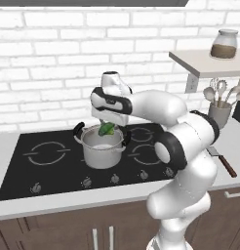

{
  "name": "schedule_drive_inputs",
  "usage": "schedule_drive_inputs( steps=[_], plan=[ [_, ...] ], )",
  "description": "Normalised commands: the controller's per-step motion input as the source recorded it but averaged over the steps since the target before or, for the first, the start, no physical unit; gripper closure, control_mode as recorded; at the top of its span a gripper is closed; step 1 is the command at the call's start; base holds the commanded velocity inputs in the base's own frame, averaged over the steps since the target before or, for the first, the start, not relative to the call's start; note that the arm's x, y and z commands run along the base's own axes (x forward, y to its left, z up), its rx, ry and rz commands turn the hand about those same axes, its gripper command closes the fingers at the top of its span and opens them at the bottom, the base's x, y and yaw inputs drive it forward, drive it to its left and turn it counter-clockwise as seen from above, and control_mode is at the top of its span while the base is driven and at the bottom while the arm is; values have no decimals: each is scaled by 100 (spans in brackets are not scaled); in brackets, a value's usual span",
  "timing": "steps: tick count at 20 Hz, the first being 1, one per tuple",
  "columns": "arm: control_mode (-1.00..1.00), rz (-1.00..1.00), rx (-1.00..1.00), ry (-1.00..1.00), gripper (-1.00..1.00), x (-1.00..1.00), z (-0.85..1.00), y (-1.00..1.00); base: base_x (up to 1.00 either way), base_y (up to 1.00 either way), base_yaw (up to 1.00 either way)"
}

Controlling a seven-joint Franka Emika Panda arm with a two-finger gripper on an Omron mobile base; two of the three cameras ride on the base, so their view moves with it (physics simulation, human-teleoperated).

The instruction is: Put the broccoli and broccoli in the pot. Retrieve the spatula and lightly stir the vegetables in the pot.

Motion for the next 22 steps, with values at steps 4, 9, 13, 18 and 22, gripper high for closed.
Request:
schedule_drive_inputs(
  steps=[4, 9, 13, 18, 22],
  plan=[
    [-100, 0, -6, 3, 100, 51, -73, 21, 0, 0, 0],
    [-100, 0, 0, 0, 100, 7, -41, -9, 0, 0, 0],
    [-100, 0, 0, 0, 100, 1, -37, 0, 0, 0, 0],
    [-100, 0, 0, -1, -100, 0, -18, 0, 0, 0, 0],
    [-100, 0, 0, -1, -100, 0, 2, 0, 0, 0, 0]
  ],
)
